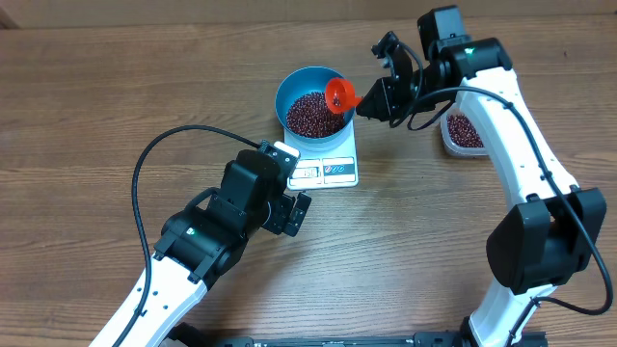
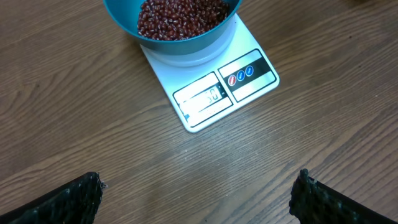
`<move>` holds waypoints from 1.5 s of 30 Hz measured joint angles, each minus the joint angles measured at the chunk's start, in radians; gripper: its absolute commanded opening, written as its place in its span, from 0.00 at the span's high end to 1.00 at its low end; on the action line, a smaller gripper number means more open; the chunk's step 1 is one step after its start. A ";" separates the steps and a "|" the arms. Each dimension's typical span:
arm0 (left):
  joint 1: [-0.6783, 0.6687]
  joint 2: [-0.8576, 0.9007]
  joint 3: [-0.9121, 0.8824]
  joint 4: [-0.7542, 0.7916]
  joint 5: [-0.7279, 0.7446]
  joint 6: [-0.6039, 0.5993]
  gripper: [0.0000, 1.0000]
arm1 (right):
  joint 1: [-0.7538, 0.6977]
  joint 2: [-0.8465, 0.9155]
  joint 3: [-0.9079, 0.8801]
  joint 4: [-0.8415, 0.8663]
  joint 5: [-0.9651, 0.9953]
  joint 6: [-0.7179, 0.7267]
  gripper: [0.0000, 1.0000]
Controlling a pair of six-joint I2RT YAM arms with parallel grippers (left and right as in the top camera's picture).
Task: Scoop item into bowl and weigh 150g on scale
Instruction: 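Move the red cup with the right gripper back into the tub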
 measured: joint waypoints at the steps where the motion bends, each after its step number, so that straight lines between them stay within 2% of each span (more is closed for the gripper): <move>1: 0.000 0.000 0.000 0.000 0.000 0.000 0.00 | -0.003 -0.003 0.008 -0.011 -0.003 -0.001 0.97; 9: 0.000 0.000 0.000 0.000 0.000 0.000 0.00 | -0.096 -0.076 0.027 -0.090 -0.005 -0.013 0.97; 16: 0.000 0.000 0.000 0.000 0.000 0.000 0.01 | -0.286 -0.109 0.036 -0.184 0.052 -0.016 0.97; 27: 0.000 0.000 0.000 0.000 0.000 0.000 0.01 | -0.527 -0.109 0.036 -0.224 0.211 -0.045 0.97; 36: 0.000 0.000 0.000 0.000 0.000 0.000 0.00 | -0.486 -0.109 0.036 -0.256 0.495 -0.140 0.96; 45: 0.000 0.000 0.000 0.000 0.000 0.000 0.00 | -0.333 -0.109 0.036 -0.261 0.707 -0.212 0.96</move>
